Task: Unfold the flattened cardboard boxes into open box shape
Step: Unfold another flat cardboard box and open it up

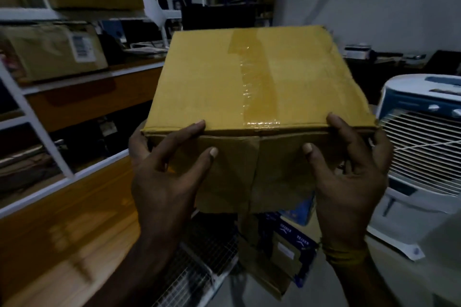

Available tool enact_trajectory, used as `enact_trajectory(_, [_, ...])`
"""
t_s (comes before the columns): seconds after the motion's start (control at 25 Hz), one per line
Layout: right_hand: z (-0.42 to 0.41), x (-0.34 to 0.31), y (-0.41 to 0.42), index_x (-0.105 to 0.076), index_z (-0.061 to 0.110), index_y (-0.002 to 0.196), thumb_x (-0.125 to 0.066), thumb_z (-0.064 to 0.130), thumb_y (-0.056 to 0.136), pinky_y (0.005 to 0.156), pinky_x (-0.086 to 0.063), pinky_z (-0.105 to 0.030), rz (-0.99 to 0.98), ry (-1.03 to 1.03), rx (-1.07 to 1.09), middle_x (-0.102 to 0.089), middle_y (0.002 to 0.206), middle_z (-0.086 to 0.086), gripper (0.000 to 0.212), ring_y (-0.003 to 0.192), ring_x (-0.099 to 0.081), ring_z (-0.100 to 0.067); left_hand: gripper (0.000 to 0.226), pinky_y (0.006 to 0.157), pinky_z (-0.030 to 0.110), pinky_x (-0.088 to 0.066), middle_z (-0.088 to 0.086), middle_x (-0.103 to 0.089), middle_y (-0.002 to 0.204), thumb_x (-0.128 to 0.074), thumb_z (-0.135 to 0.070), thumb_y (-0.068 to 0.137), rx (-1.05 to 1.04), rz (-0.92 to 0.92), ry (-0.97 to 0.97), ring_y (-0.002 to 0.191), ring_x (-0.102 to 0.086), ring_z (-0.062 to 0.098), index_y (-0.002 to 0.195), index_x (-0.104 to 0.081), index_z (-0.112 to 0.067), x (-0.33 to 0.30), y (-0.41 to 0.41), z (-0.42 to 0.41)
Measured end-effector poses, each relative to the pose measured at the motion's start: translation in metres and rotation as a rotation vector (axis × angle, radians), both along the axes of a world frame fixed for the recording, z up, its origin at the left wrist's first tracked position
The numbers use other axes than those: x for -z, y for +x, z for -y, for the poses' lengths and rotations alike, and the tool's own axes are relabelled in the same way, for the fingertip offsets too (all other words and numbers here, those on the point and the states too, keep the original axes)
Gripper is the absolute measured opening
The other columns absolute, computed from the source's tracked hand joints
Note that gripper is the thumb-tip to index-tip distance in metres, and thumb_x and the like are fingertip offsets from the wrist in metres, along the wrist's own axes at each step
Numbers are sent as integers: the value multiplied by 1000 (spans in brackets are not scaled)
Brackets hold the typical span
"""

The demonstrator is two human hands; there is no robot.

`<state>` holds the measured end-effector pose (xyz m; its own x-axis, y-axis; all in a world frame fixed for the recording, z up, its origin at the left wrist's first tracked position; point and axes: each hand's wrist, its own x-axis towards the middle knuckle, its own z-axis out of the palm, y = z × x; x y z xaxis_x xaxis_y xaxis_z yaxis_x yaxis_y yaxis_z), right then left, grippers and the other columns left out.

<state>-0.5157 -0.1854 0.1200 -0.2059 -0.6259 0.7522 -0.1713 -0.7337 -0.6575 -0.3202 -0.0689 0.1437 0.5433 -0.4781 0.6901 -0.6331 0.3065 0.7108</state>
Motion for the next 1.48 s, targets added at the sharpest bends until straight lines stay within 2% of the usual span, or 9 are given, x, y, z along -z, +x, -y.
enact_trajectory(0.12, [-4, 5, 39, -62, 38, 127, -79, 23, 80, 112, -40, -42, -16, 58, -120, -34, 147, -1, 52, 140, -33, -11, 40, 97, 39, -53, -1, -39, 138, -81, -34, 75, -125, -12, 42, 130, -46, 19, 112, -70, -44, 7, 26, -22])
enact_trajectory(0.28, [-7, 6, 98, -57, 47, 124, -79, 21, 80, 110, -33, -13, -117, 84, -289, -33, 147, 1, 56, 133, -32, 7, 41, 96, 36, -52, 0, -40, 140, -80, -38, 74, -317, 23, 100, 130, -44, 17, 112, -68, -47, 13, 69, -53])
enact_trajectory(0.56, [-5, 22, 219, -52, 42, 133, -80, 21, 80, 97, -23, 6, -206, 140, -452, -30, 151, -8, 63, 139, -31, -19, 58, 88, 33, -48, -1, -30, 150, -78, -41, 77, -715, 119, 311, 133, -42, 22, 125, -53, -59, 19, 140, -79])
enact_trajectory(0.72, [6, 24, 263, -36, 14, 147, -84, 28, 77, 103, -19, 2, -144, 37, -392, -32, 148, -13, 86, 136, -27, -1, 82, 93, 47, -47, 4, -26, 155, -76, -47, 78, -790, 139, 290, 139, -35, 28, 147, -31, -49, 40, 180, -71])
enact_trajectory(0.8, [15, 46, 277, -28, 17, 151, -78, 41, 77, 109, -20, -5, -152, 1, -397, -26, 149, -2, 93, 139, -19, 8, 85, 102, 38, -43, 9, -24, 156, -73, -50, 78, -703, 96, 175, 143, -29, 27, 150, -28, -43, 68, 195, -66])
enact_trajectory(0.88, [21, 86, 287, -17, 39, 153, -69, 56, 77, 111, -27, -19, -194, 95, -457, -21, 152, 5, 93, 143, -21, -2, 84, 100, 27, -40, 14, -21, 156, -67, -54, 78, -638, 44, 170, 142, -26, 23, 150, -26, -42, 110, 206, -63])
enact_trajectory(1.08, [25, 187, 297, 2, 61, 147, -74, 61, 74, 99, -45, -62, -475, 443, -477, -19, 158, -11, 105, 139, -32, -41, 81, 86, 54, -56, 21, -16, 158, -59, -57, 81, -562, 76, 452, 130, -43, 39, 151, -17, -53, 214, 229, -56])
enact_trajectory(1.32, [34, 168, 320, -14, 58, 149, -82, 39, 75, 96, -46, -61, -474, 396, -381, -27, 149, -14, 103, 134, -35, -43, 77, 76, 45, -58, 10, -10, 163, -57, -61, 80, -683, 39, 492, 137, -39, 39, 150, -25, -51, 191, 230, -36])
enact_trajectory(1.48, [41, 127, 331, -24, 61, 145, -77, 47, 77, 105, -35, -60, -528, 352, -336, -27, 148, -14, 87, 133, -34, -39, 69, 86, 49, -55, -9, 5, 165, -64, -58, 77, -776, 64, 513, 145, -29, 31, 143, -43, -47, 149, 232, -33])
